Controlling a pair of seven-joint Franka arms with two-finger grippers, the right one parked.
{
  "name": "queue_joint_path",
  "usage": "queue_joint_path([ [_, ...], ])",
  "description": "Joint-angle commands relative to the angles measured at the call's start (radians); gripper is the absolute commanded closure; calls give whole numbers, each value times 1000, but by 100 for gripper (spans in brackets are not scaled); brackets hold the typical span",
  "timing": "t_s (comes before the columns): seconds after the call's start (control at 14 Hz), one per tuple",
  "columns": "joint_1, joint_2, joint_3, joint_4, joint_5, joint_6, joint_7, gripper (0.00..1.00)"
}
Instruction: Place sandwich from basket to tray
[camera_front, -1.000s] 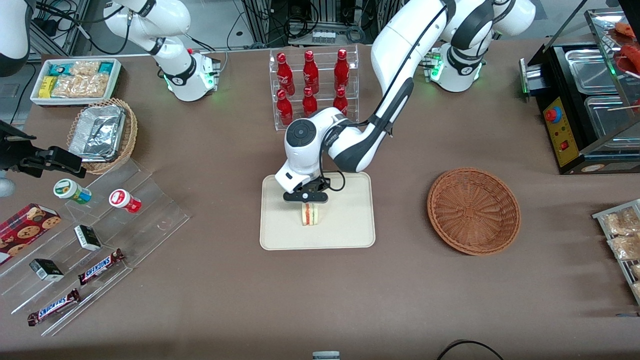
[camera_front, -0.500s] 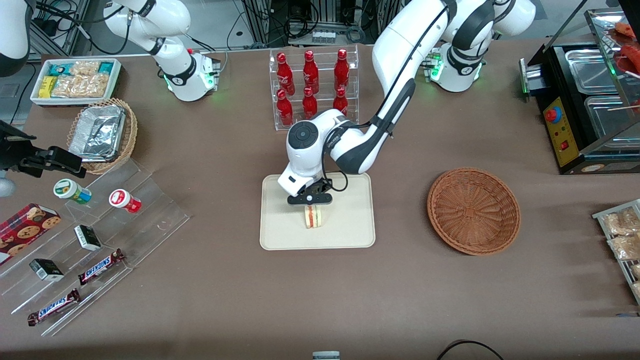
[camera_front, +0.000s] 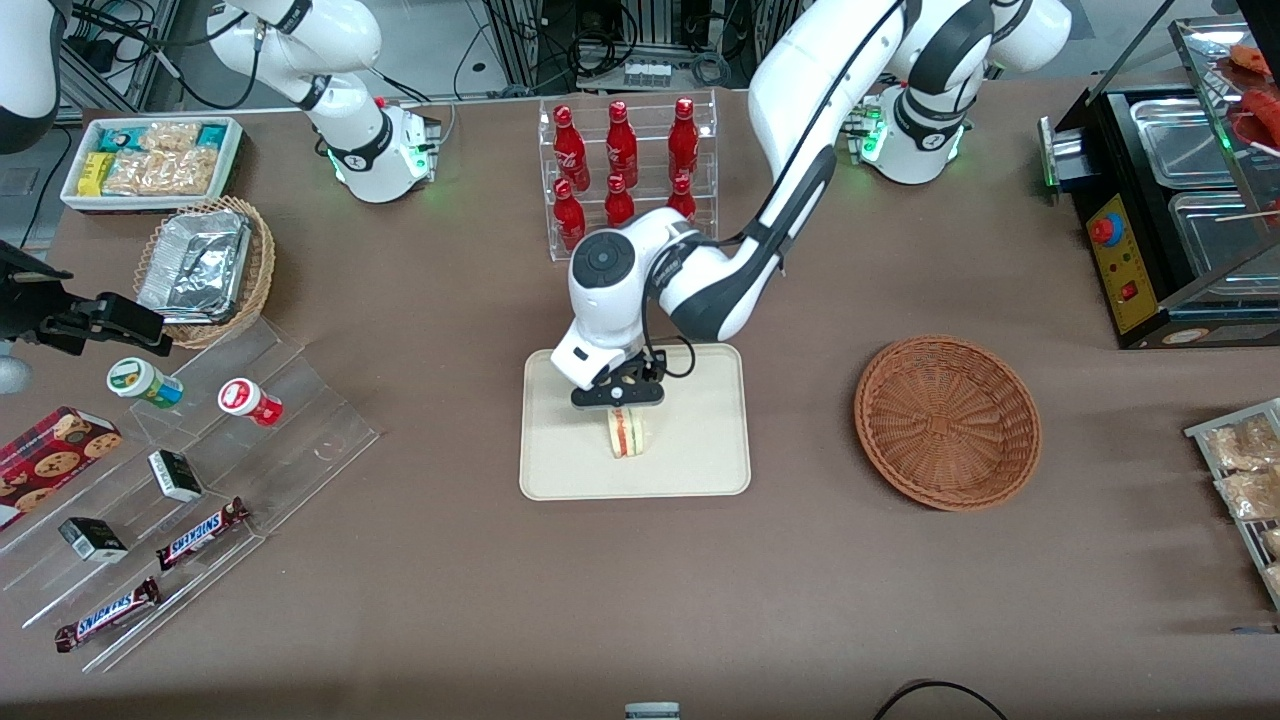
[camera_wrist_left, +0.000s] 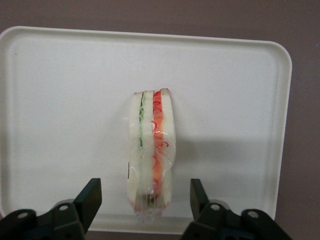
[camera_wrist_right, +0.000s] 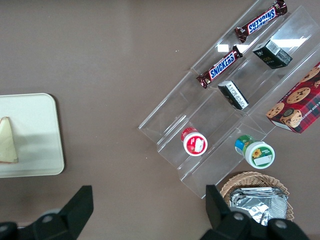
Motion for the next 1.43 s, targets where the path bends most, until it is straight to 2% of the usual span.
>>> queue_joint_path([
  [0.0, 11, -134, 3, -24, 6, -141, -145, 1],
  [0.21, 75, -263, 14, -36, 3, -270, -195, 1],
  [0.64, 223, -482, 14, -56, -2, -593, -87, 1],
  [0.79, 299, -553, 14, -64, -5, -650, 27, 1],
  [0.93, 373, -614, 15, -67, -39, -727, 183, 1],
  [1.36, 591, -754, 20, -120, -42, -831, 609, 1],
])
